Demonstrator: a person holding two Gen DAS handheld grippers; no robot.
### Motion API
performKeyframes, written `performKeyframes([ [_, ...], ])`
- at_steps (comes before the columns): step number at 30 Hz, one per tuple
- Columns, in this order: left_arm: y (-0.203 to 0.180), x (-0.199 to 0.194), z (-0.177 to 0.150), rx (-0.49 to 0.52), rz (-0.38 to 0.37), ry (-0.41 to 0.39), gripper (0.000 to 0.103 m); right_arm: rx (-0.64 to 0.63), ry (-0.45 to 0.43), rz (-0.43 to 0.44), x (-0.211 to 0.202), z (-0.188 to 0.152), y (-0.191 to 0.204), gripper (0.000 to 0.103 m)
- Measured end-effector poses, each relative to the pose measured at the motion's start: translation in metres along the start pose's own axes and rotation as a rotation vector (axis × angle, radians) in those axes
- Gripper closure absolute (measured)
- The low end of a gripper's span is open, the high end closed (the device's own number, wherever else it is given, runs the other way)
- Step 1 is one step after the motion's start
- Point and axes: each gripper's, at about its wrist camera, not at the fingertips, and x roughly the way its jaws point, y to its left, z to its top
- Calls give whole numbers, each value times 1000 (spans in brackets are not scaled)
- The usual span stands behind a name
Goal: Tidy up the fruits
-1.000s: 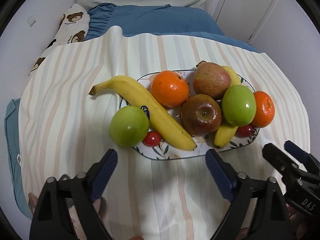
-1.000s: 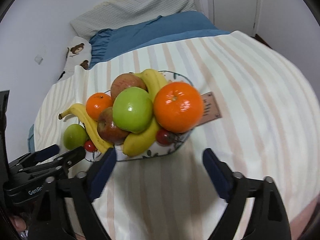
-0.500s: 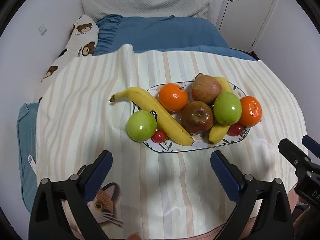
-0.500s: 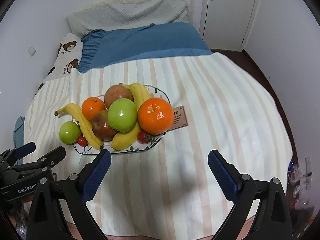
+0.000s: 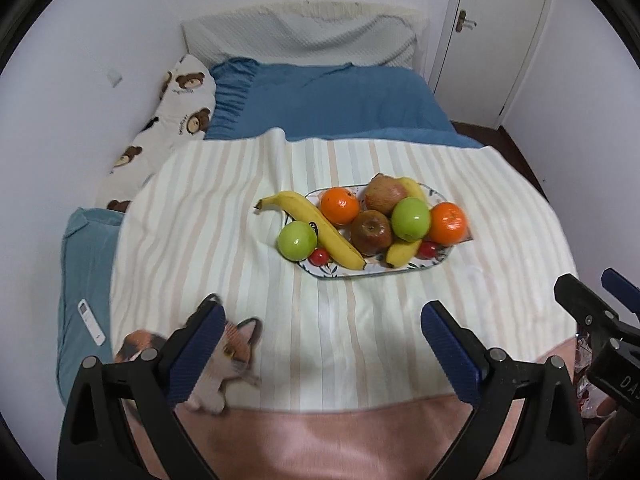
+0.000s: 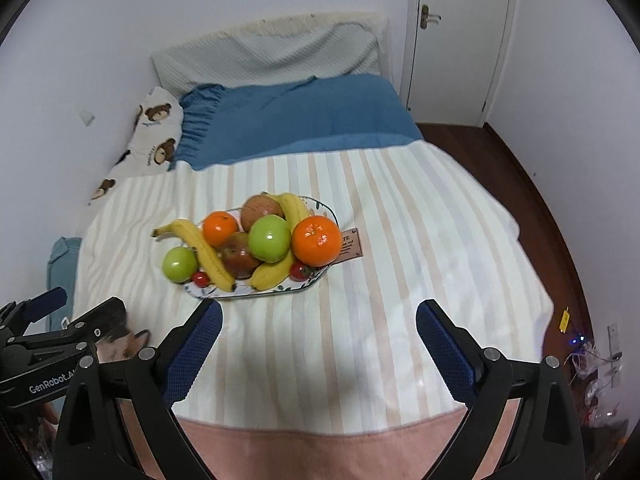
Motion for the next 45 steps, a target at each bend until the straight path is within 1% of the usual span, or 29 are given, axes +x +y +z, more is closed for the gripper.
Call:
performKeyframes([
  [2,0,-23,-6,0,7,-18,3,-9,-29,0,-34,-6,0,3],
  [6,-4,-74,-22,3,8,-77,3,-28,-74,-4,-85,-15,1,3],
  [8,-4,-93,-26,-2,7,-97,3,-35,-92,5,-111,-21,3,3],
  [11,-4,-115,-32,-10,5,-121,3,-39,-106,25,-139,-27,5,3],
  [14,-4,-134,-38,-5,23,-143,3,-49,-129,30,-162,-33,6,3],
  [17,-1,-143,-41,-14,22,-151,3,-46,-153,38,-185,-37,4,3],
  [20,1,-150,-44,-27,28,-160,3,-48,-161,42,-198,-41,3,3],
  [25,1,-151,-47,-27,24,-155,3,-49,-151,55,-202,-44,4,3],
  [31,0,-131,-42,-42,22,-142,3,-45,-155,55,-193,-43,5,2],
  [33,0,-120,-39,-42,37,-147,3,-51,-157,50,-183,-40,6,2],
  [34,0,-114,-36,-42,44,-145,1,-55,-161,34,-177,-39,6,2],
  [39,-1,-84,-23,-47,59,-145,1,-56,-164,8,-145,-30,4,2],
  [41,-1,-69,-17,-46,52,-128,0,-52,-160,2,-130,-25,3,1],
  [45,0,-44,-10,-60,63,-96,0,-52,-154,-7,-97,-15,3,1],
])
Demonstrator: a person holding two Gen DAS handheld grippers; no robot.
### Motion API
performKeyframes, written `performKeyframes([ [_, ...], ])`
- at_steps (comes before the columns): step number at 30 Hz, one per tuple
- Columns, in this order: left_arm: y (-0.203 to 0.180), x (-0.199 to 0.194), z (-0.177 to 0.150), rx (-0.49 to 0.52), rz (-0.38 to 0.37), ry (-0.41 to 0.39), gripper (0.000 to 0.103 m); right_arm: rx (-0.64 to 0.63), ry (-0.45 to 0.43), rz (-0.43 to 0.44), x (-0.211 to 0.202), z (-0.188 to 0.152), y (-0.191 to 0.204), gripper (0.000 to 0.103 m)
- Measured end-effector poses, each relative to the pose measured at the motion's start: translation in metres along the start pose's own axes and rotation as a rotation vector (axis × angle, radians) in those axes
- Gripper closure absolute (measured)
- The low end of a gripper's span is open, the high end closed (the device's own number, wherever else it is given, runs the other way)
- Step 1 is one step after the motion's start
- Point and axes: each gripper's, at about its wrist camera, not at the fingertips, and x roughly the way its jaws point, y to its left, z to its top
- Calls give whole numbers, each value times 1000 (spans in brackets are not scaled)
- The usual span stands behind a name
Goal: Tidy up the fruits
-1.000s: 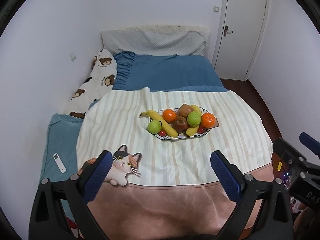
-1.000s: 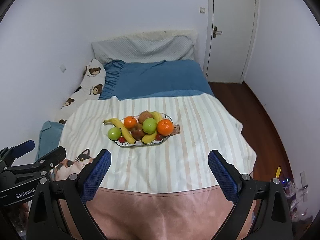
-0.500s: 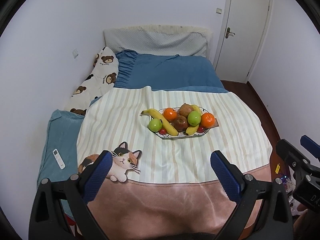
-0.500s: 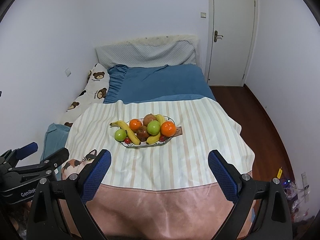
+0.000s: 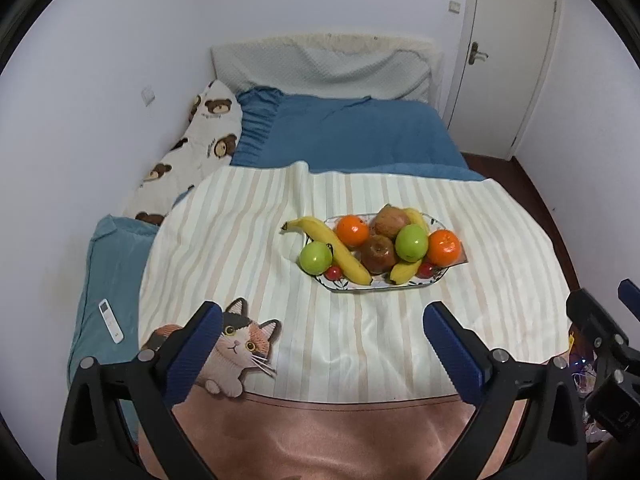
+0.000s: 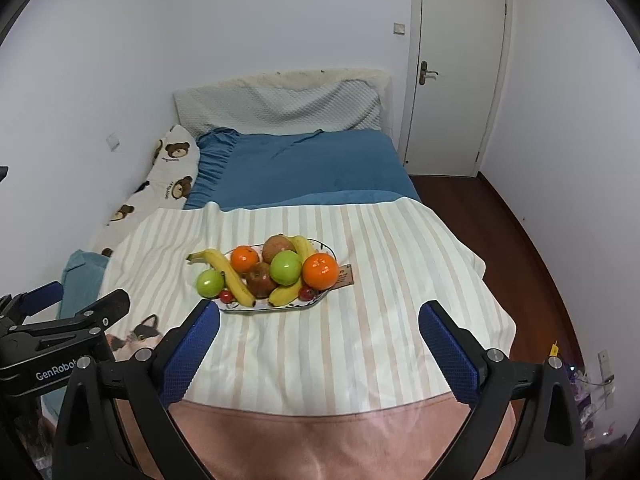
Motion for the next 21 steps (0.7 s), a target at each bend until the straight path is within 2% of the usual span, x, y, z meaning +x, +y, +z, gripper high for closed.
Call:
performKeyframes([
  [8,-4,35,2,5,26,39,0,-9,23,-8,51,6,4,1],
  [21,-2,45,8,9,39,40,0,11,50,-6,80,5,6,1],
])
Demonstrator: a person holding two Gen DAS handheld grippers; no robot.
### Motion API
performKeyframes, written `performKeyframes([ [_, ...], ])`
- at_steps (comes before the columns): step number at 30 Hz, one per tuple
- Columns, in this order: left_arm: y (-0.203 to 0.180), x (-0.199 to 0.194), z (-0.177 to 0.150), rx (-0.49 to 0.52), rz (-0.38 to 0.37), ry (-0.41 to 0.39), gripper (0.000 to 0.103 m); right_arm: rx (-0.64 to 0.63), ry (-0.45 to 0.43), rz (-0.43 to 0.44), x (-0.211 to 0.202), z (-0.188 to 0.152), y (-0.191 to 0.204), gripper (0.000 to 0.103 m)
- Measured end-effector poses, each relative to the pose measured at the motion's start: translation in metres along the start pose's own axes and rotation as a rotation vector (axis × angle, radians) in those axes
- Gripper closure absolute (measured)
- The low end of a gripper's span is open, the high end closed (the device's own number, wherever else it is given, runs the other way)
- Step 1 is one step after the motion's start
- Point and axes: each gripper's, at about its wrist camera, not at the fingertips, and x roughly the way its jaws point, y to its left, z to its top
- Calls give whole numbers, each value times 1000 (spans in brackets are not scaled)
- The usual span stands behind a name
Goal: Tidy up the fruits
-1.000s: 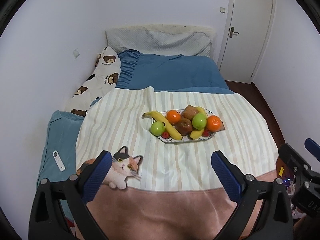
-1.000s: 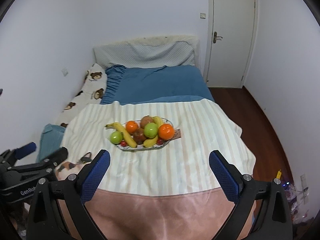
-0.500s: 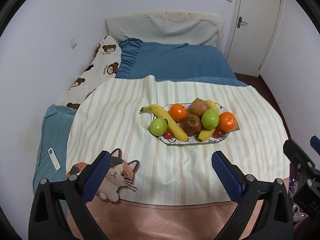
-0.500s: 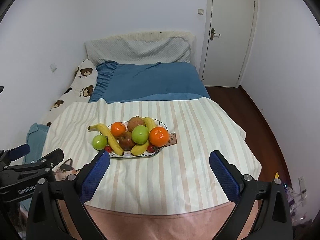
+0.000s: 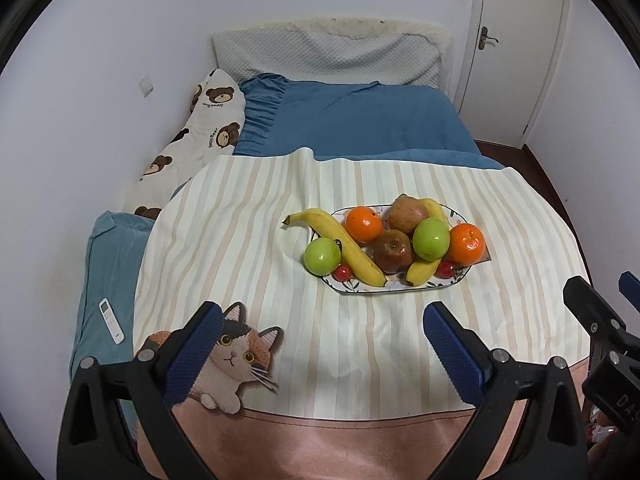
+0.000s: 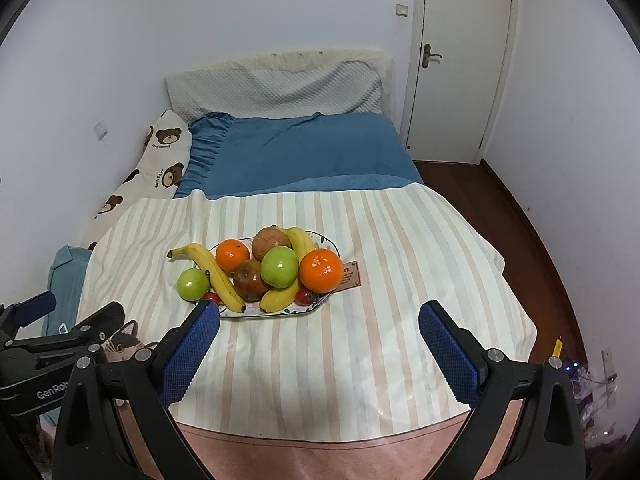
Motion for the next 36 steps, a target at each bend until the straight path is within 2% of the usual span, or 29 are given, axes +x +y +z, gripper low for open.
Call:
performKeyframes([
  [36,-1,-7,-1,34,1,-31,0,10,-3,-9,0,-3,-6,1],
])
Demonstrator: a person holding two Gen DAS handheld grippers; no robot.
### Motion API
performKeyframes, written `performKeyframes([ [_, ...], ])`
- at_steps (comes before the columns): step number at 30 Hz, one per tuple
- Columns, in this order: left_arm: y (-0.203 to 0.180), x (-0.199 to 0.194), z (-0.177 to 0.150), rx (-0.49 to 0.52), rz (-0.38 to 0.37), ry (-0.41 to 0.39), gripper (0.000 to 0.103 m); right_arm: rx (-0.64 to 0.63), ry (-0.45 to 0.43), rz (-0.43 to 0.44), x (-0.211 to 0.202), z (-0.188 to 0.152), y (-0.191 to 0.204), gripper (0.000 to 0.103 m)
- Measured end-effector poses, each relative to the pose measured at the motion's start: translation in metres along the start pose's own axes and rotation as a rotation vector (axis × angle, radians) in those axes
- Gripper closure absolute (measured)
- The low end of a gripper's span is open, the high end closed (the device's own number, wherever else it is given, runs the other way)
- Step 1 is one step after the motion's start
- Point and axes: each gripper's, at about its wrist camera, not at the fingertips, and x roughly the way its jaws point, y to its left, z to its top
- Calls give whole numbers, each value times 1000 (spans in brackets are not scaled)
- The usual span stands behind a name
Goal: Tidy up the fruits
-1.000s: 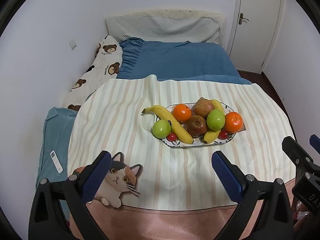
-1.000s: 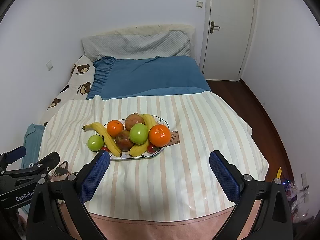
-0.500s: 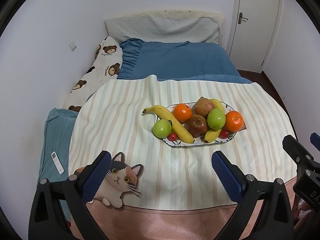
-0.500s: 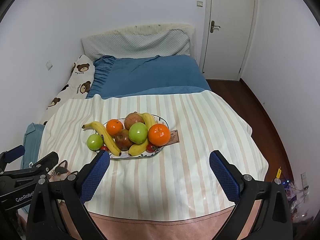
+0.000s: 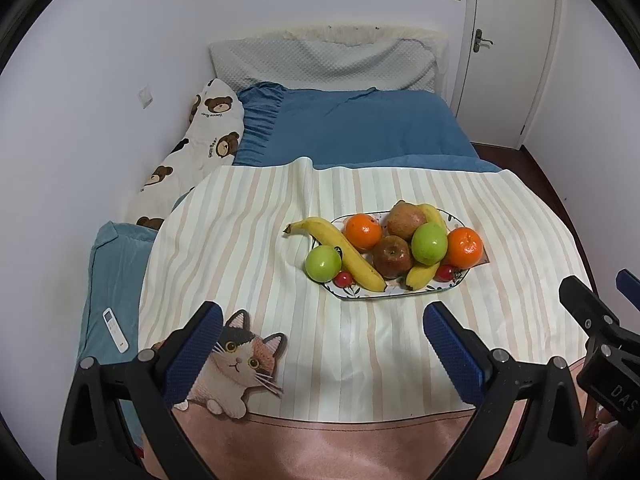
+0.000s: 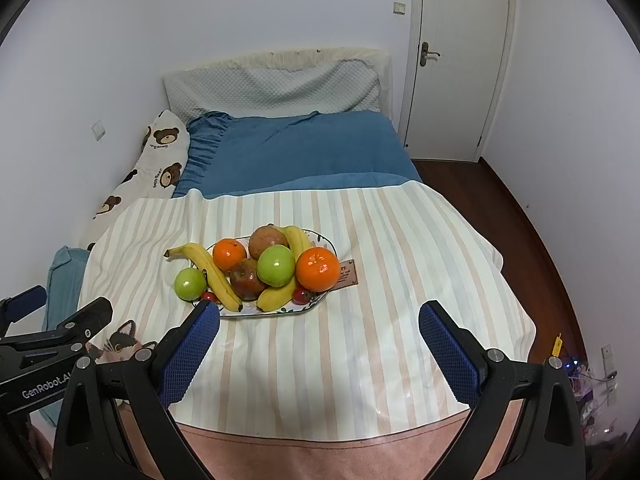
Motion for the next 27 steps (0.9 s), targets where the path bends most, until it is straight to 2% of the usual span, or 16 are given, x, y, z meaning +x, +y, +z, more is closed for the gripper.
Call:
performKeyframes([
  [27,-3,-11,6,-5,-5,-16,0,10,-3,3,-7,2,-6,1],
])
